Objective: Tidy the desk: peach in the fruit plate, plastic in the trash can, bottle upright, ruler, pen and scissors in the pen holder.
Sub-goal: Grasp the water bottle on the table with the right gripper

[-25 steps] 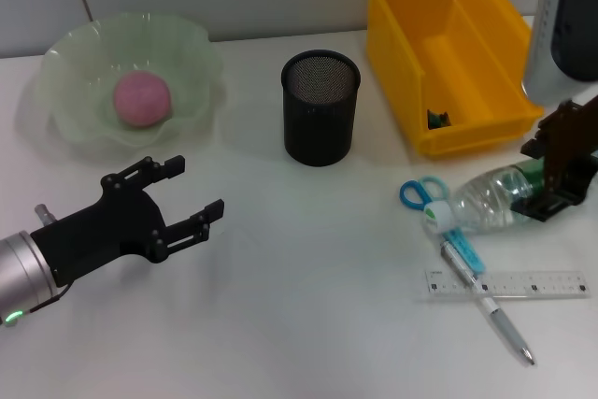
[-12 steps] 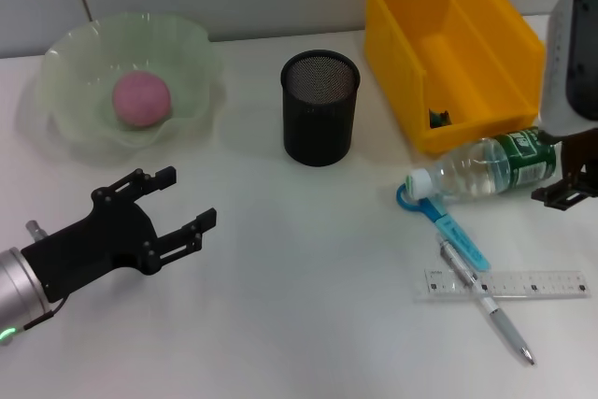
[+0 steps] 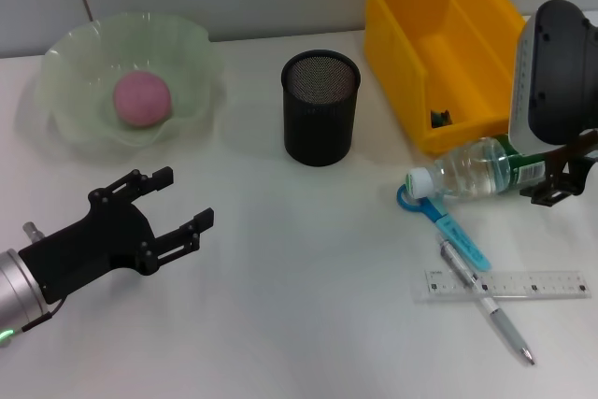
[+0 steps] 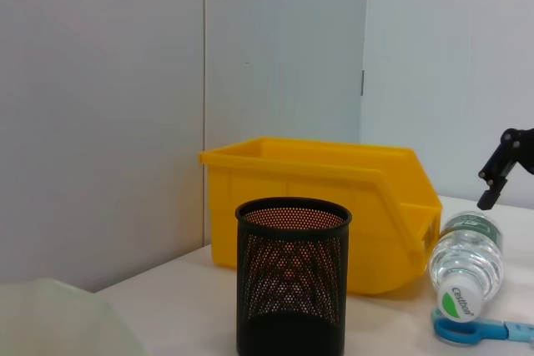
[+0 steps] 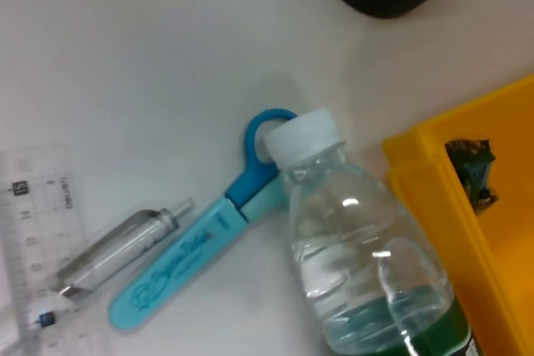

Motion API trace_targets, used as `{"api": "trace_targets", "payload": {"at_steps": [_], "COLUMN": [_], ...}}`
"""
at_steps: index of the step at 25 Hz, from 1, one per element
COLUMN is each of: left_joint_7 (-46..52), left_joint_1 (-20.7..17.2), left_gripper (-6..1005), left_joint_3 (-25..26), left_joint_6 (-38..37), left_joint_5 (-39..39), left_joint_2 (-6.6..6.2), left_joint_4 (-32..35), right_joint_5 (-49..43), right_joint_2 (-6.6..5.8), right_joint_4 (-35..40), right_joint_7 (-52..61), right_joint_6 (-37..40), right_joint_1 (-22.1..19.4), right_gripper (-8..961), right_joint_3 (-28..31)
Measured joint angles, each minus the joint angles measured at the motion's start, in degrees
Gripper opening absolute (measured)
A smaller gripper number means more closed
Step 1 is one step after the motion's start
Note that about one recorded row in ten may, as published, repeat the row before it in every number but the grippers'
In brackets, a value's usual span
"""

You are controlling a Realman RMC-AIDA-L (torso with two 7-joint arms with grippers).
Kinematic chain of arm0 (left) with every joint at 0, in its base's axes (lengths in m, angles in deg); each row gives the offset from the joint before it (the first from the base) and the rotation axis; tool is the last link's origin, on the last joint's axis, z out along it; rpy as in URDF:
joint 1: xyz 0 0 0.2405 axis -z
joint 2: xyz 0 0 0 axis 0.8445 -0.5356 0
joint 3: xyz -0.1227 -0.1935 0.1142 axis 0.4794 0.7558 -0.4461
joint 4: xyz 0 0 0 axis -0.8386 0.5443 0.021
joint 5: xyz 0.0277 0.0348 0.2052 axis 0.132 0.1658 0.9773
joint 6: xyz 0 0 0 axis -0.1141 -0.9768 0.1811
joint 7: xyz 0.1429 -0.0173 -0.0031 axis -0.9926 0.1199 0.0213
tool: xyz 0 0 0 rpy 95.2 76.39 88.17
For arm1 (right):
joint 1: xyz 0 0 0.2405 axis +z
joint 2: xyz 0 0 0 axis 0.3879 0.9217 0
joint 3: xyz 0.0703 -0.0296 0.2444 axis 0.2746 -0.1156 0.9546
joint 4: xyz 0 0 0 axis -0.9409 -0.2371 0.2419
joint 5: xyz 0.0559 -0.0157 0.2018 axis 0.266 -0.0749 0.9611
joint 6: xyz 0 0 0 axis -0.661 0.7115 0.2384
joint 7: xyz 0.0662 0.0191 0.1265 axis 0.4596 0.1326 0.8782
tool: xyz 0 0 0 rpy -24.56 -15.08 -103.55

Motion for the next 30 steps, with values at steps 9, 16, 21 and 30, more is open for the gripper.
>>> {"api": "trace_targets", "payload": {"at_steps": [9,16,21,30], "left_joint_7": [0.0,0.0,0.0,0.1], "left_joint_1": [0.2,0.4,0.4,0.3], "left_gripper": [784,784,784,784], "left_joint_3": [0.0,0.0,-0.1,-0.1], "left_joint_6": [0.0,0.0,0.0,0.0], "left_joint_5": [0.0,0.0,0.0,0.0], "left_joint_2": [-0.03,-0.03,-0.03,-0.03], "left_joint_4": [-0.2,-0.3,-0.4,-0.4], "right_joint_5": [-0.8,-0.8,-0.8,-0.8], "right_joint_2": [-0.1,-0.11,-0.12,-0.17], "right_joint_4": [-2.4,-5.0,-6.9,-10.3], "right_joint_7": [0.9,0.9,1.3,1.4], "right_joint_6": [-3.9,-7.2,-8.7,-10.9], "right_joint_1": [0.7,0.8,1.2,2.1], "right_gripper": [725,725,725,725], "right_joint_3": [-1.4,-3.1,-3.5,-3.7]}}
